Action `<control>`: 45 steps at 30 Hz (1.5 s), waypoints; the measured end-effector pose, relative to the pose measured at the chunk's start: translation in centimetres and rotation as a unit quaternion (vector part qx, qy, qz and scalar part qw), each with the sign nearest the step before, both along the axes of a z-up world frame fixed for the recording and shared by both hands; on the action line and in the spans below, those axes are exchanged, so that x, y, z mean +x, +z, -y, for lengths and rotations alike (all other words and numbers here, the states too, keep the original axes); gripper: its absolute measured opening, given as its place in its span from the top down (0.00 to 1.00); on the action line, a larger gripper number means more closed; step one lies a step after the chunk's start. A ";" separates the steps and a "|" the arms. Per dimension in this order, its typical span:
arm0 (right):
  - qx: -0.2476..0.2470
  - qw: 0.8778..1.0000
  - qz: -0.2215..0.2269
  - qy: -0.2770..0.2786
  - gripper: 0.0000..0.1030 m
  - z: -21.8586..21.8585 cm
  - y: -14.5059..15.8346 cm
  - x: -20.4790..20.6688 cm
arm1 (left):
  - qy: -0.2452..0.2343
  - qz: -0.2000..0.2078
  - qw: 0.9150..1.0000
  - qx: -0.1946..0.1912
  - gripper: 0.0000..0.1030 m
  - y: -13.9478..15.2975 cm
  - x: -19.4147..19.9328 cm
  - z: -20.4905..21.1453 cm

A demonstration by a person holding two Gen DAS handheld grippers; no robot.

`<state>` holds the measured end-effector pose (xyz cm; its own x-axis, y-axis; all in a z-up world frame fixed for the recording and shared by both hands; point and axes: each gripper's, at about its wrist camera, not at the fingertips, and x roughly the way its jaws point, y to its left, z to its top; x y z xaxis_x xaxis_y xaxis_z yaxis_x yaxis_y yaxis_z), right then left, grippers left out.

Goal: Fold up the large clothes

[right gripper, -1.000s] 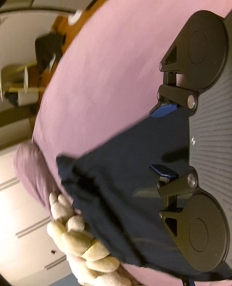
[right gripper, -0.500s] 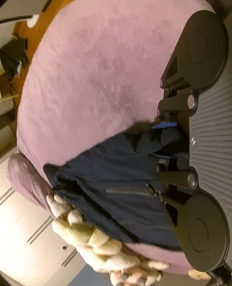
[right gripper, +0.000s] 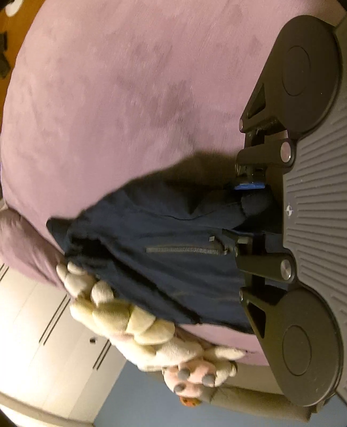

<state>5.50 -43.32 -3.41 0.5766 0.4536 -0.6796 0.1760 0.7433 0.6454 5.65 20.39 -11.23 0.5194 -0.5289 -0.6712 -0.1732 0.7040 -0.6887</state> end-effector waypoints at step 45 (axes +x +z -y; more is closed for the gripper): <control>0.083 0.991 0.058 -0.092 0.82 -2.2 6.6 11.5 | 0.110 0.085 0.988 -0.073 0.83 6.6 14.7 -1.2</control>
<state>16.97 -41.08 3.18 0.7297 0.4341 -0.5283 0.2151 0.5877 0.7800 20.35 21.62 -4.63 0.7309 -0.4746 -0.4905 -0.1853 0.5537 -0.8119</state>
